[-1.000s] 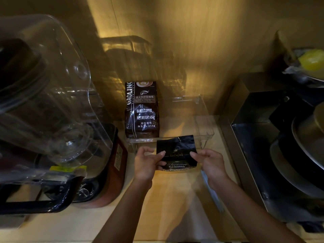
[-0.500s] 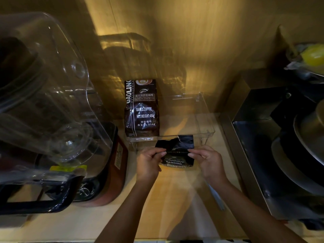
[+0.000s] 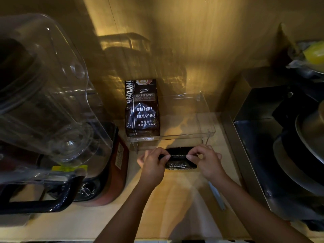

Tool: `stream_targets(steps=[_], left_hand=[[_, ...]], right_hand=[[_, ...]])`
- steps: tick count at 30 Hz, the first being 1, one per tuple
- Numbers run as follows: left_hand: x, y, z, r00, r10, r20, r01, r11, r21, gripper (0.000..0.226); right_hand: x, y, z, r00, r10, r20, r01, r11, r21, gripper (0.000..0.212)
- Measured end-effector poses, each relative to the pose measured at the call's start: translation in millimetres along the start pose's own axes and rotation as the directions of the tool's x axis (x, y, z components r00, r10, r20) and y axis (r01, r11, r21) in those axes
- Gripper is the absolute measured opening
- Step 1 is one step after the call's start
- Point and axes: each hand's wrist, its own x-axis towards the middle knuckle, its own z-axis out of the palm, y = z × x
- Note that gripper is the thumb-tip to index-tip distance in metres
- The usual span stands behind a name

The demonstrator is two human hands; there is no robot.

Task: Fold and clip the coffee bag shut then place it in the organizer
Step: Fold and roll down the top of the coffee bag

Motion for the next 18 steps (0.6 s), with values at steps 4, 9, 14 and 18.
stream_targets(steps=[4,9,14,18], left_hand=[[-1,-3,4,0.999,0.048,-0.009,-0.048,0.998,0.034,0.006],[-3,-5,5,0.977,0.208,0.055,-0.211,0.975,0.072,0.006],[2,8,3,0.952,-0.191,0.240,0.234,0.958,-0.165,0.022],[10,20,-4,0.867,-0.361,0.343,0.445,0.872,-0.206,0.016]], right_hand=[[-7,-6,10,0.963,-0.265,0.049,0.269,0.925,-0.267,0.004],[-7,-13,14,0.939,-0.315,0.140,0.337,0.923,-0.186,0.011],[6,-16,9,0.952,0.030,0.304,-0.022,0.999,-0.029,0.016],[18,-21,4,0.912,0.255,0.322,-0.260,0.965,-0.029,0.023]])
